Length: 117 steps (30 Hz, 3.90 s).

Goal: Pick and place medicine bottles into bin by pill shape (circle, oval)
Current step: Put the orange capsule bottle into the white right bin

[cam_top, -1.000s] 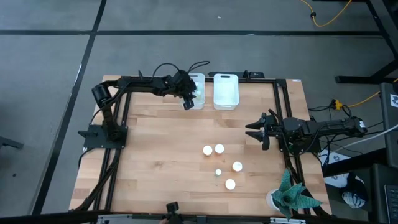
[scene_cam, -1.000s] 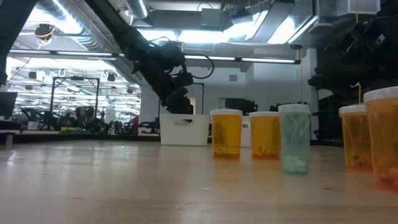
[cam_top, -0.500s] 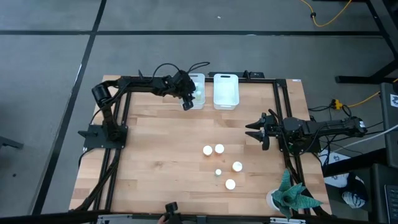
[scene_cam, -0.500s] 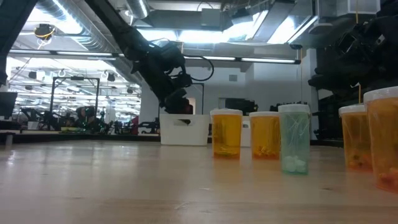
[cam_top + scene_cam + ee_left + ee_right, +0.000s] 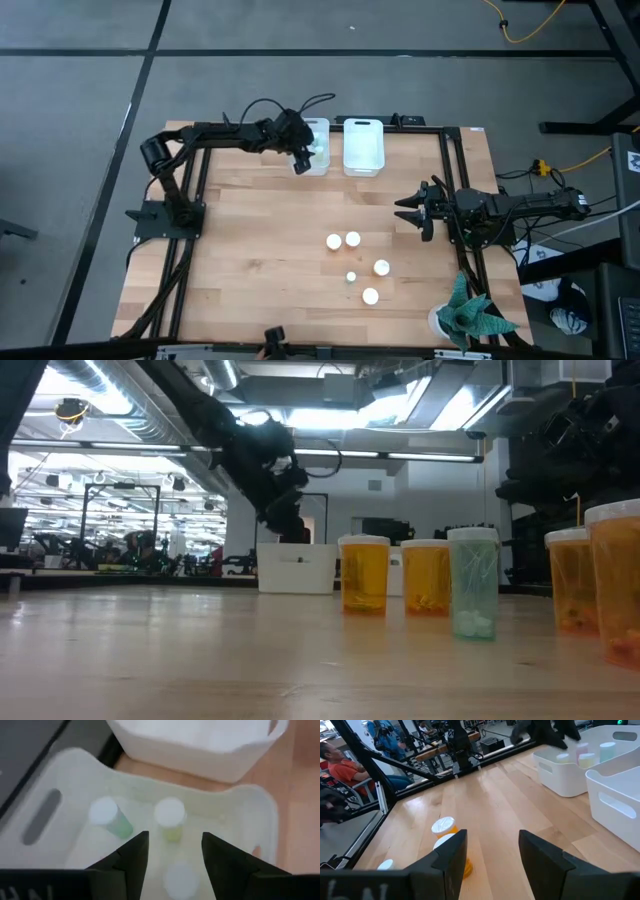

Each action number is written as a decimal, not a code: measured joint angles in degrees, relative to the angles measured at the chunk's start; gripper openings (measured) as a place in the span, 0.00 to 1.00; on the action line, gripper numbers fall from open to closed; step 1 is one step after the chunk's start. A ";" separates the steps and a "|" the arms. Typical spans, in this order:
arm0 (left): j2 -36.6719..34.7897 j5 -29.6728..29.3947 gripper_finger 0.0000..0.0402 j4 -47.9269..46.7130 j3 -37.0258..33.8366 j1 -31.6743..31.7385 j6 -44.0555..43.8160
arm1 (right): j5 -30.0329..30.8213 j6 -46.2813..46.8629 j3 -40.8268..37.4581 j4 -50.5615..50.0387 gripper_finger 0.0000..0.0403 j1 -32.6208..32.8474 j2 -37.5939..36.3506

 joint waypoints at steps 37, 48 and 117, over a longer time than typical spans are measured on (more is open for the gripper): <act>-22.69 -3.35 0.43 -39.22 0.02 -26.21 -5.44 | -0.12 -1.83 -0.04 9.44 0.45 0.00 0.00; -22.67 -4.22 0.43 -40.49 0.02 -26.43 -5.75 | -2.01 -9.07 12.15 0.63 0.45 0.01 5.88; -22.65 -5.71 0.43 -42.93 0.02 -26.34 -4.57 | -15.10 -16.29 58.66 -27.64 0.63 2.91 86.49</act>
